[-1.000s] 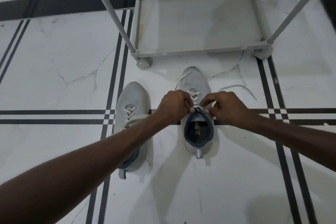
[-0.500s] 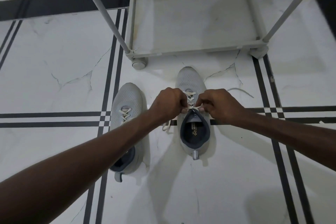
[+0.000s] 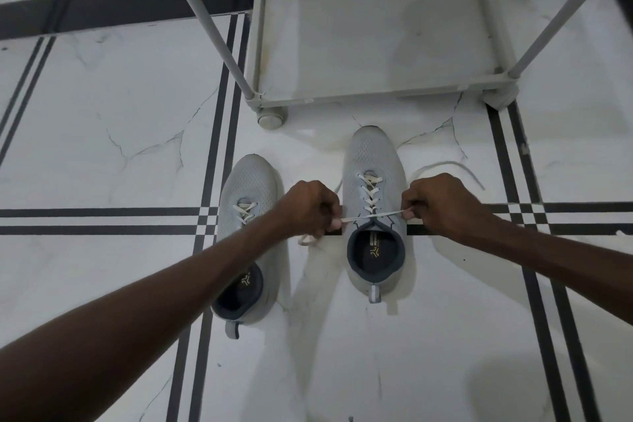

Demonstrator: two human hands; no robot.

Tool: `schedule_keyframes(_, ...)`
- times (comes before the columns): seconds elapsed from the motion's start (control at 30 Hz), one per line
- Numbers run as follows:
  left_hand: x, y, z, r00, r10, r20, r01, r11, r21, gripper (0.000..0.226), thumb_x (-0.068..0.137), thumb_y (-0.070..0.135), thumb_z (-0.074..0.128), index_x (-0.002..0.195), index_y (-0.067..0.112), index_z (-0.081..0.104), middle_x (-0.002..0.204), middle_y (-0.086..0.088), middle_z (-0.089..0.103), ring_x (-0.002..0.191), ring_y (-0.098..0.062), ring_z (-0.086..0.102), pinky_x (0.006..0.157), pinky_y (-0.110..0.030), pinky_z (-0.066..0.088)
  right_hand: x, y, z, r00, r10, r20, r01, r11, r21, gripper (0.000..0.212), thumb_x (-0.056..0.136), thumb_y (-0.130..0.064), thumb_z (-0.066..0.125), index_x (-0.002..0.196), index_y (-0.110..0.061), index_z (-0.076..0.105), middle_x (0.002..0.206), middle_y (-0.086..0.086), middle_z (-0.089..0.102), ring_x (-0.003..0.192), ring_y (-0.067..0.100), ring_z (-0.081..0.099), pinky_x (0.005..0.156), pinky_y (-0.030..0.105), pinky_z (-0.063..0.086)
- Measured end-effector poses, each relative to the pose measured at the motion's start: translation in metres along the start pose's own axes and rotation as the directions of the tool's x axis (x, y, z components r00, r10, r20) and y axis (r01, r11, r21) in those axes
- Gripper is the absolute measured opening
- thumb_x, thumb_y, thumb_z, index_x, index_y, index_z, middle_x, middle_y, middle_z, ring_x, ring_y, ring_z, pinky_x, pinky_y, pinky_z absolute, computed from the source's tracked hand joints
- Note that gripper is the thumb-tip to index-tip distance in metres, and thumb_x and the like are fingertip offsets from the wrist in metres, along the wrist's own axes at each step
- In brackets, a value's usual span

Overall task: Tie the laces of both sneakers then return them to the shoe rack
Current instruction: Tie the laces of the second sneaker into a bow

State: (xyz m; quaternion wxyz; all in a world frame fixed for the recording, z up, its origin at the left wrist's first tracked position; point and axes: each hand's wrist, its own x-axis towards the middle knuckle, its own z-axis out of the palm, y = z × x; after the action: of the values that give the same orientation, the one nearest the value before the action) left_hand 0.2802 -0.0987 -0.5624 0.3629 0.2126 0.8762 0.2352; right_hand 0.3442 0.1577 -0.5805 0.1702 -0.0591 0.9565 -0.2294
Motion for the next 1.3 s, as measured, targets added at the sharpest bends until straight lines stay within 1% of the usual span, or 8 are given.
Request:
schedule_keyframes(0.17,-0.015,-0.023,-0.034,0.985,0.014,0.171,0.035,0.960,-0.277,0.009,0.088,0.019,0.073,0.080,0.014,0.076,0.079,-0.023,0.072,0.066,-0.020,0.067,0.071,-0.037,0.054,-0.015,0.007,-0.037,0.997,-0.024,0.069,0.026,0.999,-0.029,0.017,0.086,-0.016,0.069,0.079,-0.030,0.076,0.061,-0.018,0.067,0.061,-0.002,0.062,0.059,0.018,0.042)
schedule_keyframes(0.3,-0.026,-0.013,-0.056,0.969,0.087,0.230,0.044,0.859,-0.510,0.011,0.092,0.012,0.066,0.084,0.012,0.073,0.085,-0.016,0.074,0.079,-0.022,0.068,0.078,-0.034,0.055,-0.021,-0.006,-0.060,0.969,0.003,0.248,-0.088,0.939,0.334,0.014,0.088,-0.016,0.069,0.079,-0.025,0.075,0.070,-0.011,0.075,0.061,-0.001,0.061,0.066,0.017,0.044)
schedule_keyframes(0.47,-0.016,0.009,-0.046,0.960,0.224,0.166,-0.022,0.654,-0.756,0.010,0.088,0.006,0.064,0.096,0.001,0.067,0.126,-0.017,0.068,0.123,-0.026,0.062,0.104,-0.038,0.049,-0.016,-0.011,-0.071,0.944,-0.103,0.313,-0.133,0.750,0.648,0.010,0.084,-0.015,0.072,0.091,-0.010,0.077,0.105,0.001,0.077,0.103,0.009,0.069,0.092,0.028,0.050)
schedule_keyframes(0.57,-0.004,0.020,-0.028,0.972,0.195,0.134,0.011,0.531,-0.848,0.010,0.090,0.004,0.063,0.098,0.006,0.069,0.115,-0.022,0.068,0.113,-0.029,0.065,0.102,-0.040,0.052,-0.013,-0.019,-0.053,0.960,-0.102,0.260,-0.145,0.613,0.777,0.014,0.087,-0.005,0.067,0.099,0.000,0.072,0.113,0.006,0.074,0.110,0.013,0.067,0.094,0.029,0.052)
schedule_keyframes(0.7,0.009,0.032,-0.011,0.999,-0.014,0.052,0.052,0.531,-0.846,0.016,0.089,0.020,0.071,0.099,0.009,0.073,0.083,-0.011,0.070,0.081,-0.020,0.067,0.075,-0.031,0.054,-0.010,-0.034,-0.029,0.990,0.013,0.141,-0.129,0.486,0.864,0.012,0.086,-0.007,0.069,0.096,-0.002,0.073,0.079,0.005,0.075,0.068,0.021,0.058,0.064,0.030,0.049)
schedule_keyframes(0.8,0.019,0.036,0.000,0.988,-0.147,-0.048,0.052,0.609,-0.791,0.023,0.088,0.028,0.072,0.096,0.007,0.075,0.062,-0.002,0.064,0.062,-0.014,0.060,0.061,-0.028,0.044,-0.008,-0.041,-0.024,0.990,0.128,0.052,-0.112,0.521,0.846,0.012,0.084,-0.011,0.073,0.095,-0.005,0.074,0.073,0.009,0.074,0.060,0.017,0.058,0.058,0.028,0.048)
schedule_keyframes(1.0,0.023,0.037,-0.001,0.995,-0.085,0.058,0.098,0.633,-0.768,0.019,0.093,0.000,0.059,0.103,0.013,0.067,0.089,-0.012,0.072,0.065,-0.015,0.064,0.062,-0.027,0.047,-0.004,-0.049,-0.017,0.983,0.133,-0.123,-0.022,0.759,0.651,0.022,0.088,0.000,0.066,0.099,-0.018,0.073,0.072,0.010,0.073,0.056,0.014,0.068,0.054,0.024,0.053)
schedule_keyframes(1.3,0.024,0.033,0.005,0.989,-0.088,0.117,0.146,0.507,-0.850,0.009,0.092,0.006,0.064,0.093,0.005,0.073,0.081,-0.010,0.073,0.067,-0.012,0.066,0.064,-0.020,0.055,0.000,-0.054,-0.016,0.976,0.103,-0.194,0.017,0.847,0.532,0.024,0.087,-0.008,0.068,0.102,-0.027,0.069,0.066,-0.002,0.070,0.045,0.015,0.064,0.054,0.023,0.051)
